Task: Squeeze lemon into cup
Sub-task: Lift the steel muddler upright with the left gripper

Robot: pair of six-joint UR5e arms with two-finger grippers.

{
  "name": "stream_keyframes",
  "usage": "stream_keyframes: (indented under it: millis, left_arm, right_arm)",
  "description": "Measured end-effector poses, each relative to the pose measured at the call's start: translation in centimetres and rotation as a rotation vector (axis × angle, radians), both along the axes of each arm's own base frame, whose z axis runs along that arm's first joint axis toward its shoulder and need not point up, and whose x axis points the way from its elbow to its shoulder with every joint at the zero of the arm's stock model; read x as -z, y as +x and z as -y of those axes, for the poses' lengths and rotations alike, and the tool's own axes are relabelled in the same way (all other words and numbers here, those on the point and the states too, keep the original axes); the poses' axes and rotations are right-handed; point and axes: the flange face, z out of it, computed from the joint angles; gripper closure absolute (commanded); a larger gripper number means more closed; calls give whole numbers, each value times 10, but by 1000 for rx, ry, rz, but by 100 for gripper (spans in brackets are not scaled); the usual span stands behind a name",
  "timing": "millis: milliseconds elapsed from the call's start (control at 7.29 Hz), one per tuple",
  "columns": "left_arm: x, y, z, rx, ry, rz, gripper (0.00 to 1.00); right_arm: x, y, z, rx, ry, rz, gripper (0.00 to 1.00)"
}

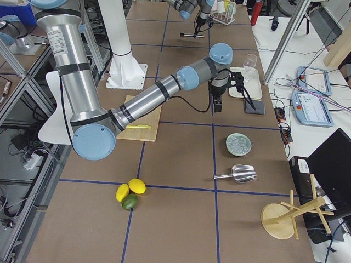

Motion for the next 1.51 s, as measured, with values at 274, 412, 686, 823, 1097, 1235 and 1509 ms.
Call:
stream_keyframes:
  millis: [274,412,686,823,1097,1235,1509]
  left_arm:
    - [51,-38,10,68,106,-25,100]
    - [91,-57,15,121,205,-14,100]
    - [168,-79,33,282,330,18,100]
    - [205,-83,36,374,370,11,100]
    - [270,-93,13,498,499,-49,100]
    - [298,-95,-6,522,565,-97,100]
    - [339,-80,-45,502,675,-197,100]
  right_arm:
    - [3,-1,1,-2,3,1,0]
    - [3,-1,1,-2,3,1,0]
    - [4,-5,0,5,1,3,0]
    - [3,-8,0,11,0,3,0]
    - [4,-15,-2,21,-1,3,0]
    - [2,-16,-2,24,-5,2,0]
    - [-9,-17,-2,27,-22,-5,0]
